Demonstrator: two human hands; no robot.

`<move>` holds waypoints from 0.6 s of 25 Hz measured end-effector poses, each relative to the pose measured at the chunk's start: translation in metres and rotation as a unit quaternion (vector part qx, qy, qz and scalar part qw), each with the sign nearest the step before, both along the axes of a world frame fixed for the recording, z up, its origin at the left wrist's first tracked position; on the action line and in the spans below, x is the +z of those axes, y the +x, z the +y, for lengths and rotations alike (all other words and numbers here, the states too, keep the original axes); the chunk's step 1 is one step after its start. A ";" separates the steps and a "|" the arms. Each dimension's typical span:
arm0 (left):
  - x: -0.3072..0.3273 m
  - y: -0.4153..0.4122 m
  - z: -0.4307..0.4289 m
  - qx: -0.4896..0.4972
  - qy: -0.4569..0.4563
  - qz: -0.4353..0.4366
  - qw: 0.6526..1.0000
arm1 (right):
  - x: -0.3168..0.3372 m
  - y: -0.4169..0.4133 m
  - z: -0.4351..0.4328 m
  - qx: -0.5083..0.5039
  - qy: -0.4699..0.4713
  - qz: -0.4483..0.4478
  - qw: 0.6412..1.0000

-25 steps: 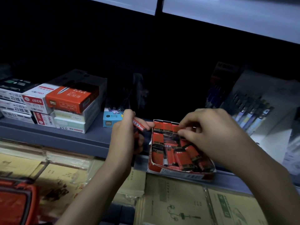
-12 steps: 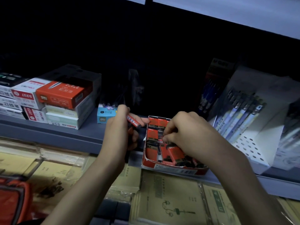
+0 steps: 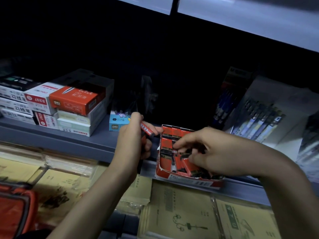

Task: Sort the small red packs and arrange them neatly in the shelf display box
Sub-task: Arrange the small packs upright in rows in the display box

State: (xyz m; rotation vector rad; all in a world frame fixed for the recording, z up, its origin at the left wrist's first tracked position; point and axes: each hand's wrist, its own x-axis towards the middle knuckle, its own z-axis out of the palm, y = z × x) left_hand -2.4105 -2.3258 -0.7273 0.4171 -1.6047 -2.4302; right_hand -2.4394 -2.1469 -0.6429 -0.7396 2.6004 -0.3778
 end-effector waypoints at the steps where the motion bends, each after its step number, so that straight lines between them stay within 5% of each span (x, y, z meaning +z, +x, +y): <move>1: 0.001 0.000 0.000 -0.002 -0.002 0.003 1.000 | 0.002 0.002 0.002 0.006 0.005 -0.012 1.000; 15: -0.003 0.000 0.003 0.008 -0.025 0.003 1.000 | -0.006 -0.011 0.010 -0.001 -0.092 -0.030 0.995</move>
